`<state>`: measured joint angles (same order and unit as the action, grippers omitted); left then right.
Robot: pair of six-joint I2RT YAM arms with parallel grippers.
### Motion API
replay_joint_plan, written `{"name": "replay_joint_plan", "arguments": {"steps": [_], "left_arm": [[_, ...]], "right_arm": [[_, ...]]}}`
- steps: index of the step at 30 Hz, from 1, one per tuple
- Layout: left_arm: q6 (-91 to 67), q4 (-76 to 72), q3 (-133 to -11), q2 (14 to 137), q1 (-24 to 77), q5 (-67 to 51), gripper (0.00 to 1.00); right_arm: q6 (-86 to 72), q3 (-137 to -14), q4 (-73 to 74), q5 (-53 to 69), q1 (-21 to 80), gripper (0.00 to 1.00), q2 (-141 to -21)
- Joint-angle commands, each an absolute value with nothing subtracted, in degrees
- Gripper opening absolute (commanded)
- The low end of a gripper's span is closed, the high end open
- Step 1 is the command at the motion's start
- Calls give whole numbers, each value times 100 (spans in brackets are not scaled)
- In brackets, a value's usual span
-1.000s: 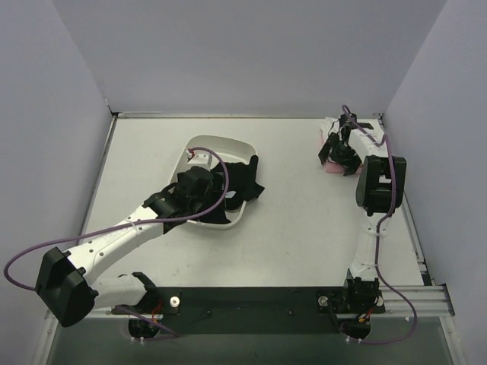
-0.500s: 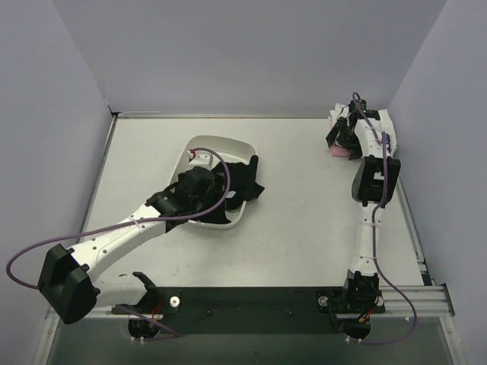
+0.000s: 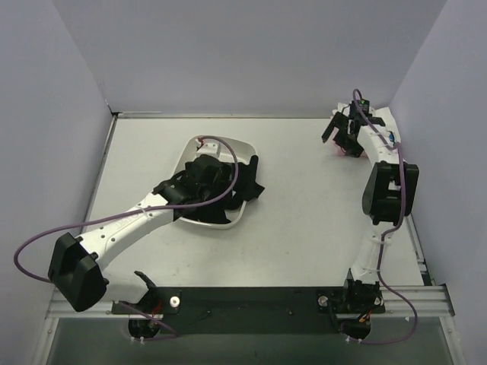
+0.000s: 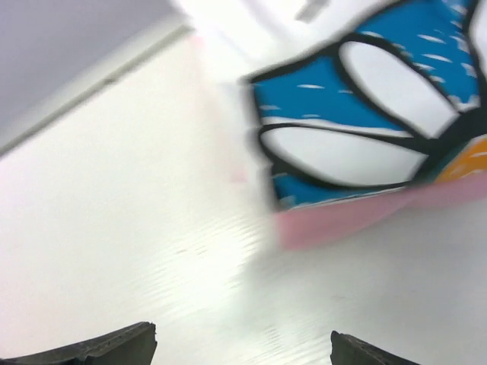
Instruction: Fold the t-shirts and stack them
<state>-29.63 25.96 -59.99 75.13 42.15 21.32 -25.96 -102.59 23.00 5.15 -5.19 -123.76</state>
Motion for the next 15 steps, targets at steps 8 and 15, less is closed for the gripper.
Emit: {"name": "replay_joint_plan", "arguments": {"steps": [8, 15], "left_arm": [[-3181, 3533, -7488, 9086, 3658, 2874, 87], [-3190, 3516, -7602, 9720, 3033, 2830, 87]], "right_arm": [[-2488, -8158, 1345, 159, 2248, 100, -9556], [-2277, -7120, 1397, -403, 3181, 100, -8755]]}}
